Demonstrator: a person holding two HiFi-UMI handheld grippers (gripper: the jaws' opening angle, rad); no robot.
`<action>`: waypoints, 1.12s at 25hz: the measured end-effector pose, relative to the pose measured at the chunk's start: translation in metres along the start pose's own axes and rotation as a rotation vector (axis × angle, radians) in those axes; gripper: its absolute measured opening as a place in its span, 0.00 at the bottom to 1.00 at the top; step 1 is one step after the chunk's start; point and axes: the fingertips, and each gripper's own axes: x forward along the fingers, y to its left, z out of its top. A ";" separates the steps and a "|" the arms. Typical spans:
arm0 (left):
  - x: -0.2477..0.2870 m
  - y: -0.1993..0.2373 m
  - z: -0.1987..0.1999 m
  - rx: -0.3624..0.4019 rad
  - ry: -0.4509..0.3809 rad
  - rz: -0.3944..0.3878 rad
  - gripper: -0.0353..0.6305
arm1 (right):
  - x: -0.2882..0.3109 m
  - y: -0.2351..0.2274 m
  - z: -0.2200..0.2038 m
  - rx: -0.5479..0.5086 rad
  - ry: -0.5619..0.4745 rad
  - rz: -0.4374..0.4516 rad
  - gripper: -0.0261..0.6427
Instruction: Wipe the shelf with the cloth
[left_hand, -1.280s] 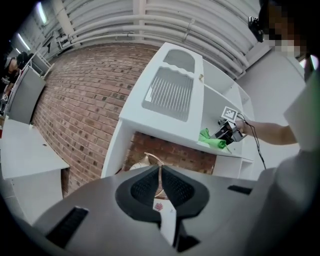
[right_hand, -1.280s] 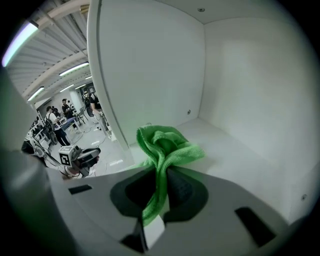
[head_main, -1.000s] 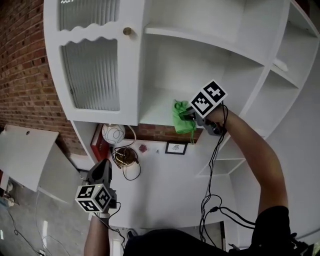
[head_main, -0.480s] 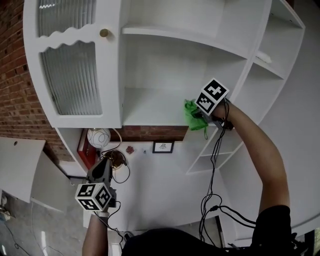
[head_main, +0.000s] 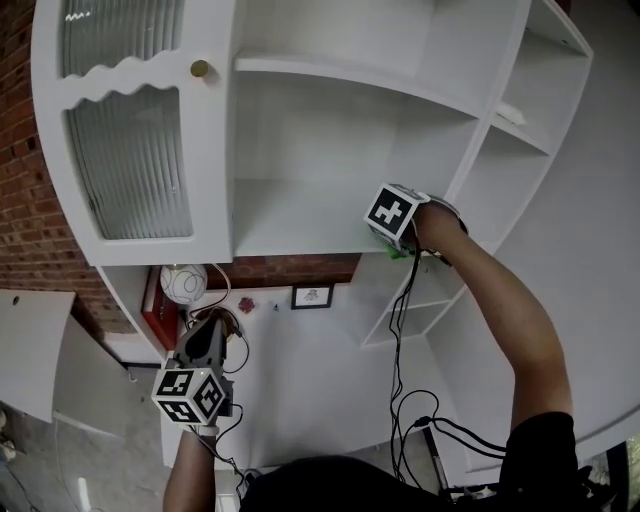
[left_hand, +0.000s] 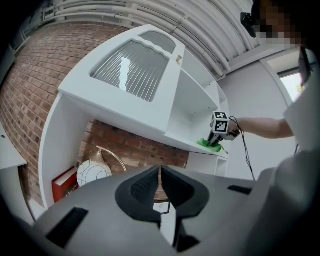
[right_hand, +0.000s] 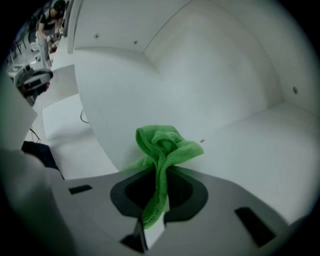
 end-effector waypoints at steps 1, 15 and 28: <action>0.001 0.000 0.001 0.001 0.000 -0.008 0.08 | 0.002 0.000 -0.004 -0.013 0.027 -0.029 0.10; 0.011 -0.002 -0.008 -0.017 0.045 -0.103 0.08 | 0.000 -0.018 -0.028 -0.343 0.262 -0.545 0.10; 0.017 -0.023 -0.010 0.005 0.060 -0.140 0.08 | -0.097 -0.047 -0.008 -0.303 -0.140 -0.862 0.10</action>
